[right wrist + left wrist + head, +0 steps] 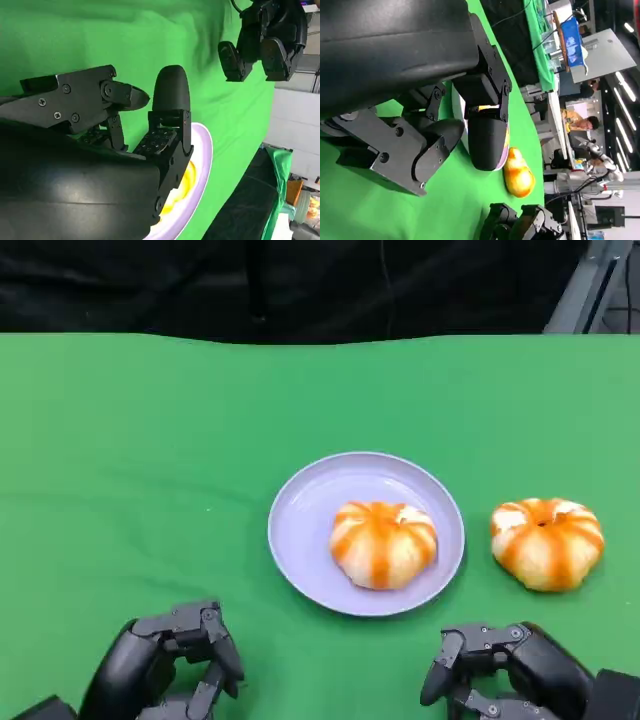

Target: Grasp the bread from the table and place it into the plate.

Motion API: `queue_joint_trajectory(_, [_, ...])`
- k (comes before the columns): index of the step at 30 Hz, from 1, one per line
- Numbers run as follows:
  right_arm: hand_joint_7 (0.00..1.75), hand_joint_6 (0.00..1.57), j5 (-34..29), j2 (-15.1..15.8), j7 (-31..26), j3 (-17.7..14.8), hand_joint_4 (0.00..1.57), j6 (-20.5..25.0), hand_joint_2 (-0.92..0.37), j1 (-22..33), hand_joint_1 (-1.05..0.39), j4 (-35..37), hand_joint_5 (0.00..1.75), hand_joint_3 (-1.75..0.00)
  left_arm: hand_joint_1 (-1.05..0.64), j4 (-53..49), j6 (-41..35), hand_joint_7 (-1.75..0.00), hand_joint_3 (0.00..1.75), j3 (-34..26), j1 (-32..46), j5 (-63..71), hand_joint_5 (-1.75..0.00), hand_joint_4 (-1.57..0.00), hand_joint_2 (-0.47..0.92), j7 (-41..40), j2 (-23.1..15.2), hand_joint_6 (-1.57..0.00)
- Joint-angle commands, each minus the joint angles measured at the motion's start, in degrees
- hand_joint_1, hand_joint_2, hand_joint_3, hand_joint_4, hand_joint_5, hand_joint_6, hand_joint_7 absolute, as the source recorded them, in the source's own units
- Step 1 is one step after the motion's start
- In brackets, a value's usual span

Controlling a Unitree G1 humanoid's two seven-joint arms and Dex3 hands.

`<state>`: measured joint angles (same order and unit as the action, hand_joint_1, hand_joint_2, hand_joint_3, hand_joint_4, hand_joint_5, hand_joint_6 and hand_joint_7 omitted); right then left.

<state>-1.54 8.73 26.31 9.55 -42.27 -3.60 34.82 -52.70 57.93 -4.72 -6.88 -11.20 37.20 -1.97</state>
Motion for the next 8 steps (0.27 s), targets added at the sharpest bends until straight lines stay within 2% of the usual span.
queue_joint_trajectory(1, [1.06, 0.81, 0.2, 0.9, 0.0, -0.4, 0.71, -0.1, -0.92, 0.4, -0.05, -0.3, 1.51, -0.46, -0.08, -0.4, 0.9, -1.45, 1.35, -0.1, -0.2, -0.5, -1.71, -0.75, 0.40, 0.6, -1.2, -0.85])
queue_joint_trajectory(8, [1.05, 0.81, 0.4, 1.0, -0.3, -0.7, 0.71, -0.8, -0.92, 0.3, -0.04, -0.2, 1.51, -0.46, -0.07, -0.6, 0.5, -1.43, 1.31, 0.4, 0.0, -0.5, -1.68, -0.75, 0.42, 1.6, -1.1, -0.85])
